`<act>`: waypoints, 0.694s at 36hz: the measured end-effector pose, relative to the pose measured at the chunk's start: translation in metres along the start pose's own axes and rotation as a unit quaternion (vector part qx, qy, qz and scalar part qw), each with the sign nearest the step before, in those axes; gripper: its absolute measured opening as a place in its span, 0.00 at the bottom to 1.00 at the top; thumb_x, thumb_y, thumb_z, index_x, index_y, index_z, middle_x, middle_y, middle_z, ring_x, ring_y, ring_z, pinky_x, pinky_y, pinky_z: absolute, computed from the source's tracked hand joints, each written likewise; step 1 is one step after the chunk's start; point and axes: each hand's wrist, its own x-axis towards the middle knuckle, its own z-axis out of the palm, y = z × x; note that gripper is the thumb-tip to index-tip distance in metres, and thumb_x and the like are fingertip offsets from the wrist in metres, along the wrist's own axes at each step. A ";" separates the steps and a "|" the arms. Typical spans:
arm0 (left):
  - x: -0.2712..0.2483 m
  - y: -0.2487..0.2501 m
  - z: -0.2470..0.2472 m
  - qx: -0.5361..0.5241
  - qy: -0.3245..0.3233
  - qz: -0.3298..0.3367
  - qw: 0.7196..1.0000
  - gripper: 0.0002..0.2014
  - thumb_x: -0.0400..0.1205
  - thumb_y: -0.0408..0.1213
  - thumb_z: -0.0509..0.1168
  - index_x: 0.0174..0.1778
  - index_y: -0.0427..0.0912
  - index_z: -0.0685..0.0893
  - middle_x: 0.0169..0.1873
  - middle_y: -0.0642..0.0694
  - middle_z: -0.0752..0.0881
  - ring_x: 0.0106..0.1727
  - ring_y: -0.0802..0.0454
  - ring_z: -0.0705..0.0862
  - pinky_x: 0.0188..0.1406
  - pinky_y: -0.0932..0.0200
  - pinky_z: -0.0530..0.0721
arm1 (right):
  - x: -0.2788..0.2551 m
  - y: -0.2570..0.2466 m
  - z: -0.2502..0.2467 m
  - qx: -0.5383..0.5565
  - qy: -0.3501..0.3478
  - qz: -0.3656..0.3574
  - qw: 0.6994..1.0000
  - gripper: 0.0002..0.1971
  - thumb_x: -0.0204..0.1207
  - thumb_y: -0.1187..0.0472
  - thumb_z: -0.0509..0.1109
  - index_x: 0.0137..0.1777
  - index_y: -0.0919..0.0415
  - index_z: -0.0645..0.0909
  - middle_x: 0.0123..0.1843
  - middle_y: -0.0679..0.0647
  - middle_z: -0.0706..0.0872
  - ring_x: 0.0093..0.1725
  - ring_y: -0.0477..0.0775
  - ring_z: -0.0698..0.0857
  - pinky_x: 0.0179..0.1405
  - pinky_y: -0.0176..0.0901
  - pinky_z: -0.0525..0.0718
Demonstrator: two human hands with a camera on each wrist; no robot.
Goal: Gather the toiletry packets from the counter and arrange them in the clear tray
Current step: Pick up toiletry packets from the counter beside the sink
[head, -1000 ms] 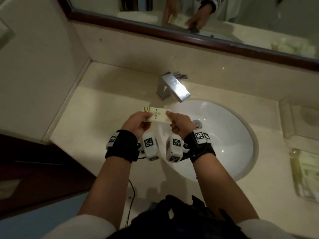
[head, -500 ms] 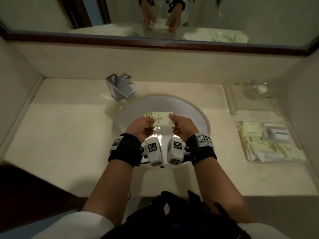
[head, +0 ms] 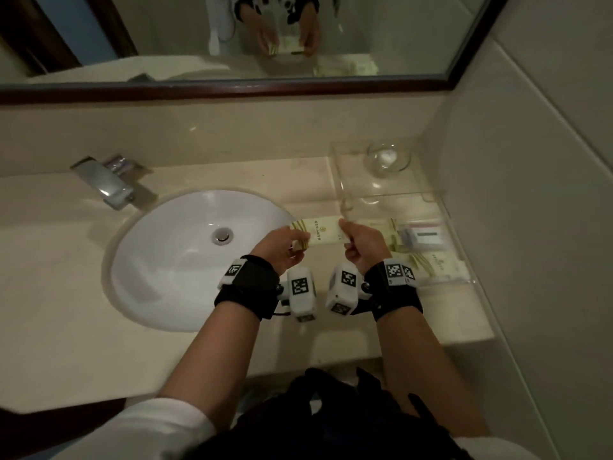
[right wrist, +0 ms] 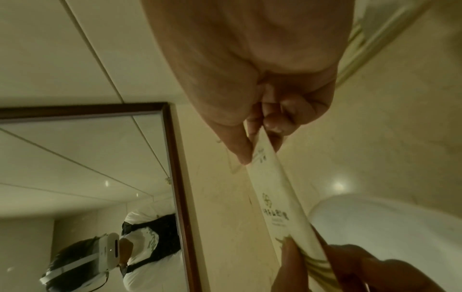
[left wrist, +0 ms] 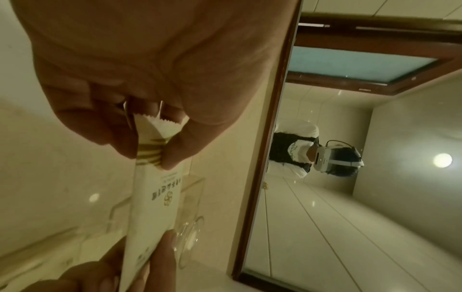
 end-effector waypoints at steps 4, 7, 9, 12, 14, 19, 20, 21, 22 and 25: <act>0.010 -0.011 0.038 0.008 0.001 0.007 1.000 0.06 0.81 0.26 0.63 0.42 0.41 0.77 0.45 0.41 0.82 0.41 0.50 0.79 0.37 0.62 0.79 | 0.008 -0.006 -0.038 0.002 0.006 0.007 1.000 0.08 0.77 0.59 0.72 0.39 0.61 0.79 0.29 0.52 0.74 0.21 0.44 0.69 0.13 0.32 0.65; 0.019 -0.022 0.064 -0.006 0.006 0.015 1.000 0.06 0.83 0.27 0.60 0.42 0.40 0.78 0.43 0.42 0.81 0.42 0.49 0.79 0.39 0.62 0.80 | 0.012 -0.011 -0.067 0.016 0.005 0.012 1.000 0.09 0.78 0.60 0.70 0.37 0.59 0.78 0.29 0.50 0.76 0.21 0.42 0.69 0.13 0.30 0.64; 0.022 -0.029 0.080 0.004 0.009 0.015 1.000 0.06 0.84 0.28 0.59 0.42 0.38 0.78 0.43 0.42 0.81 0.43 0.49 0.80 0.39 0.62 0.80 | 0.013 -0.013 -0.086 0.020 0.007 0.007 1.000 0.11 0.78 0.62 0.70 0.35 0.57 0.75 0.28 0.49 0.75 0.20 0.42 0.69 0.14 0.30 0.64; 0.027 -0.038 0.103 0.024 0.017 0.006 1.000 0.08 0.84 0.28 0.59 0.40 0.37 0.77 0.41 0.42 0.79 0.41 0.50 0.80 0.38 0.62 0.81 | 0.018 -0.012 -0.111 0.032 0.010 0.011 0.999 0.08 0.76 0.63 0.72 0.38 0.58 0.76 0.28 0.50 0.74 0.19 0.42 0.69 0.13 0.30 0.66; 0.029 -0.045 0.115 0.034 0.022 -0.002 0.999 0.09 0.84 0.27 0.59 0.39 0.38 0.77 0.39 0.42 0.79 0.39 0.51 0.79 0.35 0.63 0.81 | 0.019 -0.011 -0.123 0.037 0.011 0.018 0.999 0.05 0.76 0.64 0.72 0.41 0.59 0.78 0.29 0.50 0.74 0.20 0.42 0.69 0.13 0.30 0.66; 0.030 -0.056 0.138 0.046 0.033 0.002 0.998 0.06 0.84 0.26 0.59 0.43 0.36 0.78 0.38 0.44 0.78 0.38 0.53 0.79 0.26 0.69 0.83 | 0.020 -0.009 -0.152 0.029 0.014 0.025 0.999 0.04 0.76 0.66 0.71 0.48 0.62 0.79 0.30 0.51 0.76 0.23 0.44 0.69 0.14 0.31 0.67; 0.030 -0.057 0.141 0.045 0.037 0.003 0.998 0.03 0.84 0.26 0.60 0.46 0.35 0.78 0.38 0.44 0.78 0.38 0.53 0.78 0.27 0.69 0.84 | 0.021 -0.007 -0.156 0.020 0.014 0.028 0.999 0.05 0.76 0.66 0.71 0.49 0.63 0.80 0.31 0.51 0.76 0.24 0.44 0.69 0.14 0.31 0.67; 0.031 -0.059 0.143 0.045 0.040 0.004 0.998 0.02 0.84 0.26 0.61 0.47 0.35 0.78 0.40 0.44 0.78 0.38 0.52 0.78 0.27 0.68 0.84 | 0.021 -0.006 -0.160 0.009 0.013 0.033 0.999 0.05 0.76 0.65 0.72 0.49 0.63 0.80 0.31 0.51 0.76 0.24 0.44 0.69 0.14 0.31 0.66; 0.032 -0.061 0.145 0.047 0.043 0.004 0.998 0.01 0.83 0.27 0.62 0.48 0.34 0.78 0.43 0.42 0.78 0.39 0.52 0.78 0.26 0.68 0.84 | 0.021 -0.004 -0.163 -0.001 0.013 0.039 0.999 0.04 0.75 0.65 0.72 0.47 0.62 0.81 0.31 0.52 0.76 0.24 0.44 0.69 0.14 0.31 0.65; 0.032 -0.066 0.151 0.064 0.050 -0.001 0.997 0.01 0.82 0.27 0.64 0.46 0.33 0.79 0.51 0.38 0.78 0.41 0.48 0.81 0.22 0.68 0.85 | 0.020 0.001 -0.171 -0.010 0.012 0.046 0.999 0.02 0.76 0.65 0.72 0.44 0.60 0.80 0.32 0.52 0.78 0.24 0.45 0.69 0.13 0.31 0.65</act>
